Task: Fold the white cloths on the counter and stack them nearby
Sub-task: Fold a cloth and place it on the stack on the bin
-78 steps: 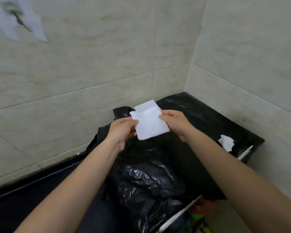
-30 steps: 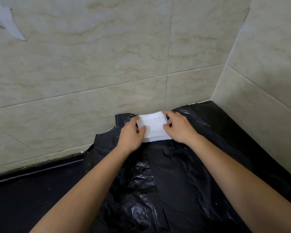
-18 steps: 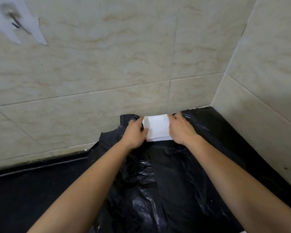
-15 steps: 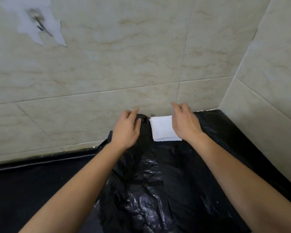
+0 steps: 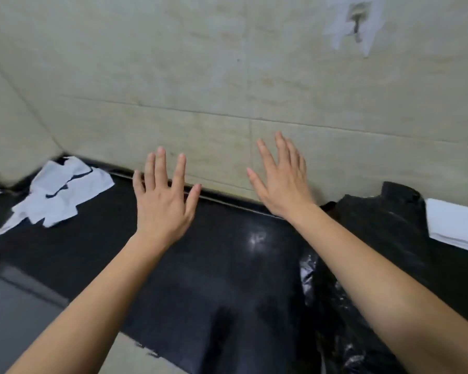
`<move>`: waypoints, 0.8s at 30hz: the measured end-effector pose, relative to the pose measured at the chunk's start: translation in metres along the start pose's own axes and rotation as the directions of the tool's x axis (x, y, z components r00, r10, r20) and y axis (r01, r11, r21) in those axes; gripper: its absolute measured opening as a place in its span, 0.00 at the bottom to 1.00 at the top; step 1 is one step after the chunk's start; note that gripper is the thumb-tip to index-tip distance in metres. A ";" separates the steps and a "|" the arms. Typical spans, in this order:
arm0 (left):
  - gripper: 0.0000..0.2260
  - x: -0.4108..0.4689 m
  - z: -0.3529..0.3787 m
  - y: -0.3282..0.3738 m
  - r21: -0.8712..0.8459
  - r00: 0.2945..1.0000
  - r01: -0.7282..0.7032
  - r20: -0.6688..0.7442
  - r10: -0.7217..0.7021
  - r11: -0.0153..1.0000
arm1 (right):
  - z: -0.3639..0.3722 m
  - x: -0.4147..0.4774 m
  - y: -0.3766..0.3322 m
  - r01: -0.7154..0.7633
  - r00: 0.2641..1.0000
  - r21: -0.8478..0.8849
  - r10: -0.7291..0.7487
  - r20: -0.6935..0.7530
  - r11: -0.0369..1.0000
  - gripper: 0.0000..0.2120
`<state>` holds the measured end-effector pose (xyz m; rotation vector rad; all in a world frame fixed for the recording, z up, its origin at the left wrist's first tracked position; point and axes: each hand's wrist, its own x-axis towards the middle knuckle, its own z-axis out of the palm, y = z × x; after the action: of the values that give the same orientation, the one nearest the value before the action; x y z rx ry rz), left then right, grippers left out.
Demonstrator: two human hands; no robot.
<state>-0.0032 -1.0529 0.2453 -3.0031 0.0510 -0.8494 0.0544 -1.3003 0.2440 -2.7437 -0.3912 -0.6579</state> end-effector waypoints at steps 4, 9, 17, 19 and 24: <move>0.31 -0.043 -0.018 -0.133 0.040 0.989 0.142 0.034 -0.143 0.989 | 0.041 0.014 -0.129 0.104 0.994 0.053 -0.106 0.038 0.993 0.33; 0.31 -0.100 -0.046 -0.309 0.128 0.976 0.183 0.097 -0.196 0.975 | 0.104 0.027 -0.308 0.169 0.980 0.080 -0.176 0.091 0.982 0.33; 0.34 -0.181 -0.066 -0.501 0.233 0.903 0.330 0.205 -0.378 0.915 | 0.192 0.034 -0.515 0.371 0.875 0.113 -0.387 0.290 0.922 0.32; 0.32 -0.191 -0.057 -0.540 0.213 0.868 0.403 0.220 -0.446 0.890 | 0.214 0.045 -0.550 0.390 0.861 0.125 -0.409 0.301 0.912 0.31; 0.32 -0.214 -0.016 -0.620 0.206 0.785 0.504 0.296 -0.545 0.839 | 0.279 0.063 -0.615 0.397 0.826 0.185 -0.438 0.355 0.899 0.30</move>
<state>-0.1780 -0.4258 0.1643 -3.0254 -0.8515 -0.2931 0.0185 -0.6274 0.1682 -2.6932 -1.1122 -0.1595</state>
